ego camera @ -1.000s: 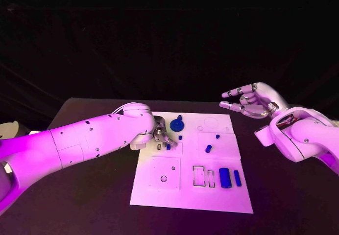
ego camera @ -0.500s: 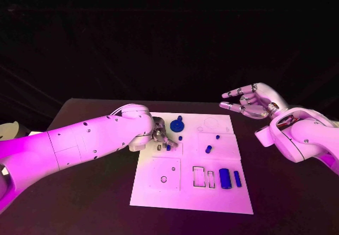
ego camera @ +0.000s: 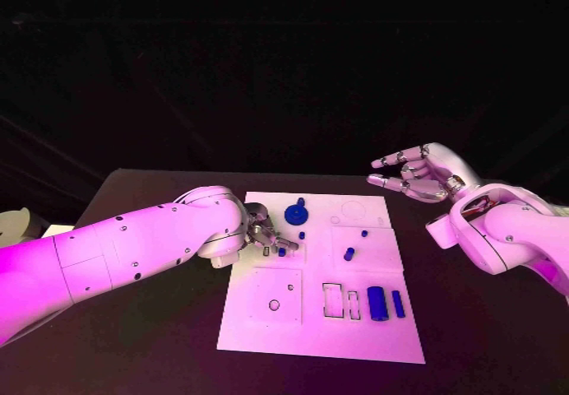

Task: Assemble the parts on the task board

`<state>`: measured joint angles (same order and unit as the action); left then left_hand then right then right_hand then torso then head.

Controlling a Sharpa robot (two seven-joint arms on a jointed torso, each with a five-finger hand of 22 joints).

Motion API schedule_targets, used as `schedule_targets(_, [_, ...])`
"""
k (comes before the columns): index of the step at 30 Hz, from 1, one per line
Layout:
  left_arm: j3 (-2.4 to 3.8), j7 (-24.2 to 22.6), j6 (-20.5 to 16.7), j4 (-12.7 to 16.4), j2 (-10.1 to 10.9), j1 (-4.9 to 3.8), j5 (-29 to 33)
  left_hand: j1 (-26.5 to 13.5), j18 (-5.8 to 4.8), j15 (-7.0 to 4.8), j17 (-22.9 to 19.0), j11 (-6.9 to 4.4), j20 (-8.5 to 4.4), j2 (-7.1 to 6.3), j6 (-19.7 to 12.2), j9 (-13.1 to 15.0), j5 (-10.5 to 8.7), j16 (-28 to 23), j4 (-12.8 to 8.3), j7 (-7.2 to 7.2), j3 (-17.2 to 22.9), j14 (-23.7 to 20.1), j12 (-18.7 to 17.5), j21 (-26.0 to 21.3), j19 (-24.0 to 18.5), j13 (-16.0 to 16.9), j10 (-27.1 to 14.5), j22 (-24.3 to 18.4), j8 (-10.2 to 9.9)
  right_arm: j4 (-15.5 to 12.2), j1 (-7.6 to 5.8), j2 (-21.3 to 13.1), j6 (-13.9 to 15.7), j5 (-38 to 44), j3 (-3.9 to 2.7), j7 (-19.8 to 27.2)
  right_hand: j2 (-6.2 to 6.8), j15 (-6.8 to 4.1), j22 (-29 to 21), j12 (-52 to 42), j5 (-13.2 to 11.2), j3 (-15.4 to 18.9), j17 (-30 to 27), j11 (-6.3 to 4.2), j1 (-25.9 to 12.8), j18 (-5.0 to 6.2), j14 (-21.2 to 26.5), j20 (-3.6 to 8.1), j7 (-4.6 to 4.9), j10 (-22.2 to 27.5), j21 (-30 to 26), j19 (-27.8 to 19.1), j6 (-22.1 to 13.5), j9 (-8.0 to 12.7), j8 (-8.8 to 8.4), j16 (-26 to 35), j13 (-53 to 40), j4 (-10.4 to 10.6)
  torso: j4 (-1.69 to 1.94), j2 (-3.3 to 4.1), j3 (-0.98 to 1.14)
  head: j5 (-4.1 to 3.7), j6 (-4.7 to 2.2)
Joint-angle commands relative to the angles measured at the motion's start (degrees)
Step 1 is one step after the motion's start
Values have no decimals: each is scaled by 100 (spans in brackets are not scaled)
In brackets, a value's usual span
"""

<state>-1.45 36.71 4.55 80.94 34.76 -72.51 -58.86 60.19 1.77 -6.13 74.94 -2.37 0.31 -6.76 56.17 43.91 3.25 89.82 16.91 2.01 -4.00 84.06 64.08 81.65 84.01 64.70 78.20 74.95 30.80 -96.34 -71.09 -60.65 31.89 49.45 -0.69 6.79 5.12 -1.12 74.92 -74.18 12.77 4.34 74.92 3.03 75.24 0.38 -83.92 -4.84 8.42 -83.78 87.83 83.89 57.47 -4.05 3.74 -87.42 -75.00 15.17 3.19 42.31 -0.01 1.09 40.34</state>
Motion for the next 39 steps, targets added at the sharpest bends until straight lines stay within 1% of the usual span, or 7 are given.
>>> schedule_targets(1, [29,-39,-539,75,77,-16,716,-66,110,53,1506,3,43,-102,8,-32,-10,18,9,-47,-133,594,-33,-41,52,-35,-50,482,29,34,3,21,-81,-2,4,63,-14,16,1126,35,19,31,1027,21,-52,60,-495,-26,-27,26,-20,391,-15,-9,2,19,-696,-13,4,-2,-2,-1,-12])
schedule_targets(10, [137,-32,-321,142,396,-118,827,122,124,55,1506,6,46,-67,-2,-84,-30,18,-7,-42,-156,594,-80,-99,32,-109,-85,427,25,105,8,67,-103,-18,20,80,-15,16,1129,29,21,34,1028,21,-53,59,-495,-26,-27,23,-18,393,-15,-9,2,19,-698,-12,10,7,-1,-2,-63])
schedule_targets(17, [188,-109,164,-37,476,-445,808,1081,173,204,1506,196,158,318,-482,-580,268,18,-74,199,232,594,-521,-319,-73,-603,-363,219,-463,146,10,83,-110,-20,26,85,-18,16,1126,28,24,39,1029,21,-53,60,-495,-26,-27,23,-20,391,-15,-9,2,19,-699,-10,-7,16,0,24,-73])
schedule_targets(19, [191,-155,307,-225,417,-570,783,1193,177,245,1506,242,207,323,-480,-765,265,18,-45,247,294,594,-573,-342,-78,-689,-390,204,-573,158,10,86,-110,-20,28,85,-18,16,1126,28,24,39,1029,21,-53,60,-495,-26,-27,23,-20,391,-15,-9,2,19,-699,-10,-6,13,-1,16,-76])
schedule_targets(24, [184,-221,460,-712,173,-687,536,1024,176,275,1506,268,244,286,-442,-971,243,18,-16,272,215,594,-560,-338,-65,-728,-379,221,-662,173,10,93,-109,-15,29,89,-18,16,1126,28,24,39,1029,21,-53,60,-495,-26,-27,23,-20,391,-15,-9,2,19,-699,-10,8,15,3,9,-91])
schedule_targets(28, [143,-183,655,-1090,-50,-720,334,411,159,242,1506,230,235,313,-242,-1109,-48,18,-8,210,-138,594,-411,-276,-20,-648,-270,298,-622,188,11,112,-112,-13,30,95,-23,15,1131,21,29,40,1034,20,-51,59,-497,-26,-27,20,-17,394,-15,-10,2,16,-701,-10,-7,17,-6,15,-96])
schedule_targets(39, [-23,-121,1362,-1777,-529,-718,-210,625,132,219,1506,194,202,343,-147,-1218,-38,18,-31,182,-182,594,-319,-182,41,-601,-213,406,-612,187,14,130,-140,-7,32,116,-28,15,1133,23,33,42,1036,20,-48,58,-497,-26,-27,21,-16,395,-14,-10,2,15,-700,-10,-9,30,-8,30,-79])
